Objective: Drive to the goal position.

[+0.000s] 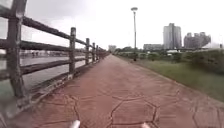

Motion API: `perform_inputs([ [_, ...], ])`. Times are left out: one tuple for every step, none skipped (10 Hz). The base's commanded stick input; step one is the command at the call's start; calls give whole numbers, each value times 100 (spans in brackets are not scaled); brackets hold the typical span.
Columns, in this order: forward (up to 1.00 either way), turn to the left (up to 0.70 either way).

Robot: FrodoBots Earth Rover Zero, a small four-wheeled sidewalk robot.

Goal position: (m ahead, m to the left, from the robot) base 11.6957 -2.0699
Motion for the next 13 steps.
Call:
perform_inputs([
  [70,0],
  [70,0],
  [70,0],
  [70,0],
  [70,0],
  [70,0],
  [70,0],
  [70,0],
  [70,0],
  [70,0],
  [70,0],
  [70,0],
  [70,0],
])
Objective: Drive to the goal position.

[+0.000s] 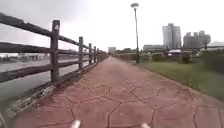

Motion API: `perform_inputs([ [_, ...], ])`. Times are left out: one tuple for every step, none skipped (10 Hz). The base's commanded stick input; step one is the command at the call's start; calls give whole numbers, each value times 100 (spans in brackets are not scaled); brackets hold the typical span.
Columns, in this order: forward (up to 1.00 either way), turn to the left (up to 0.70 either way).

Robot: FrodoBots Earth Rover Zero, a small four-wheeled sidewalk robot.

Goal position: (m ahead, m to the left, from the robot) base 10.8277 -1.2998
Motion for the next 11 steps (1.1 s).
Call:
perform_inputs([
  [70,0],
  [70,0],
  [70,0],
  [70,0],
  [70,0],
  [70,0],
  [70,0],
  [70,0],
  [70,0],
  [70,0],
  [70,0],
])
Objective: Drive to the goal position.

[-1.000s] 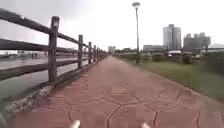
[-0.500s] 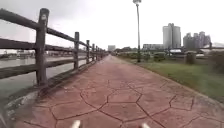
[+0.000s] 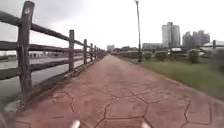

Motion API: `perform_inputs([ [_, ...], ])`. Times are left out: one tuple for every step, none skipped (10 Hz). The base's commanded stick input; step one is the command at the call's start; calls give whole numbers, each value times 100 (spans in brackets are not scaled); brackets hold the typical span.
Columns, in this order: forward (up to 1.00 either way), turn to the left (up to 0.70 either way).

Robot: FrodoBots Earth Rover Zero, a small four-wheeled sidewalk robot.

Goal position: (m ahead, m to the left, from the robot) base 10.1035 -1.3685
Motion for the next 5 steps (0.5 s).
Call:
perform_inputs([
  [70,0],
  [70,0],
  [70,0],
  [70,0],
  [70,0],
])
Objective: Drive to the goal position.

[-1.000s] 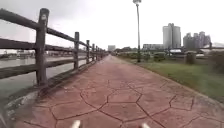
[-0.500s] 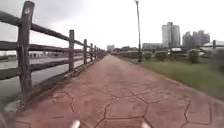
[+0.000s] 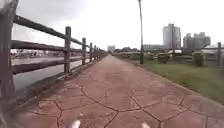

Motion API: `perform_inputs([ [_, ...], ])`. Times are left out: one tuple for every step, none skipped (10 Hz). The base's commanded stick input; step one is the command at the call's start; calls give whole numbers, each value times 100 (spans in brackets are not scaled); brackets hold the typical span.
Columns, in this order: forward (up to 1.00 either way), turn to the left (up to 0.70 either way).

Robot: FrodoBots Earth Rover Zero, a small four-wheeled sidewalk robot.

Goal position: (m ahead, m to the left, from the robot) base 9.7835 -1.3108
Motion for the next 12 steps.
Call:
perform_inputs([
  [70,0],
  [70,0],
  [70,0],
  [70,0],
  [70,0],
  [70,0],
  [70,0],
  [70,0],
  [70,0],
  [70,0],
  [70,0],
  [70,0],
])
